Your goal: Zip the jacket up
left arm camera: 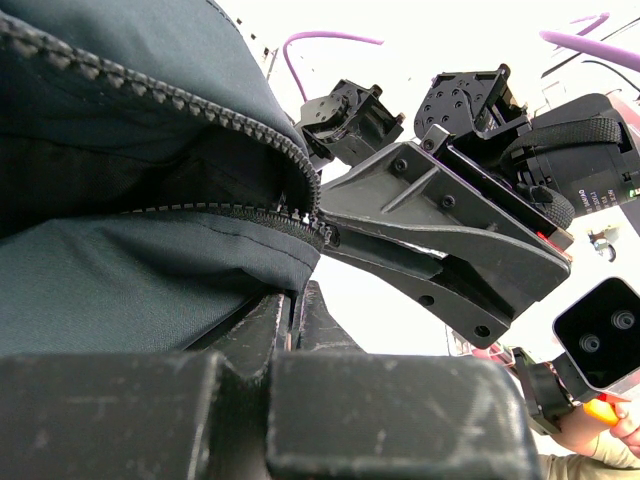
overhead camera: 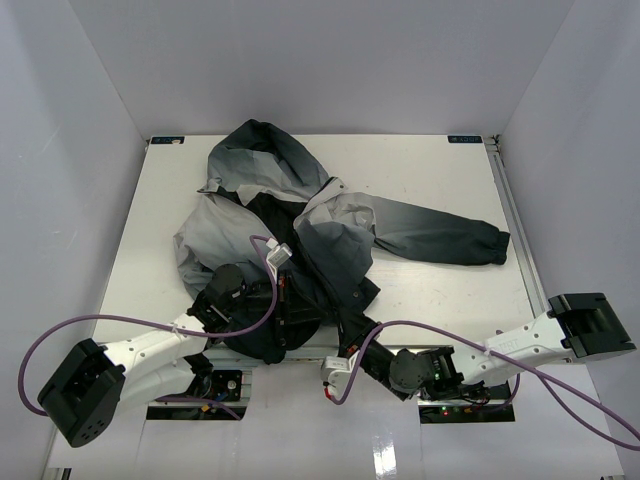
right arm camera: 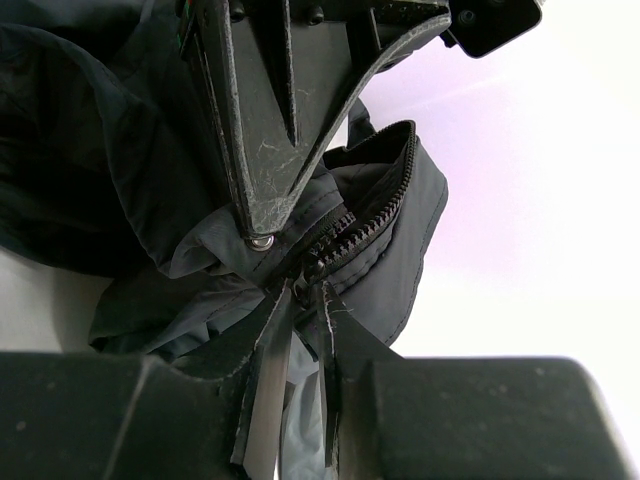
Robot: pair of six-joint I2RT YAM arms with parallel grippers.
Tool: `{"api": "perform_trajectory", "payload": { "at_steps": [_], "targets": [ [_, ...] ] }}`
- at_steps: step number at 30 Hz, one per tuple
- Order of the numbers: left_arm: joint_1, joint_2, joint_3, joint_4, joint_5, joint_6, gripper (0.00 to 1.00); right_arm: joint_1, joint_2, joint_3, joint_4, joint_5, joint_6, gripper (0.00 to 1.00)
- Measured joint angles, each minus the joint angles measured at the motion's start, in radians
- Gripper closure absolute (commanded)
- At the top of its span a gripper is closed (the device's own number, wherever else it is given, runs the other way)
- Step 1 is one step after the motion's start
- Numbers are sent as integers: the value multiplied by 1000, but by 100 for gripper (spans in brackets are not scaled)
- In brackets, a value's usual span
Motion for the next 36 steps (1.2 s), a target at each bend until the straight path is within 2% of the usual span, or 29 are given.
{"api": "perform_trajectory", "payload": {
  "at_steps": [10,25,36],
  "targets": [
    [0,0,0,-2,0,0,100,0,12,0,0,-7,-5,77],
    [0,0,-4,0,2,-1,100,-7,14,2,5,-26,-8,92],
    [3,-1,-4,21,-6,-7,100,-67,8,18,1,-73,-3,92]
  ]
}}
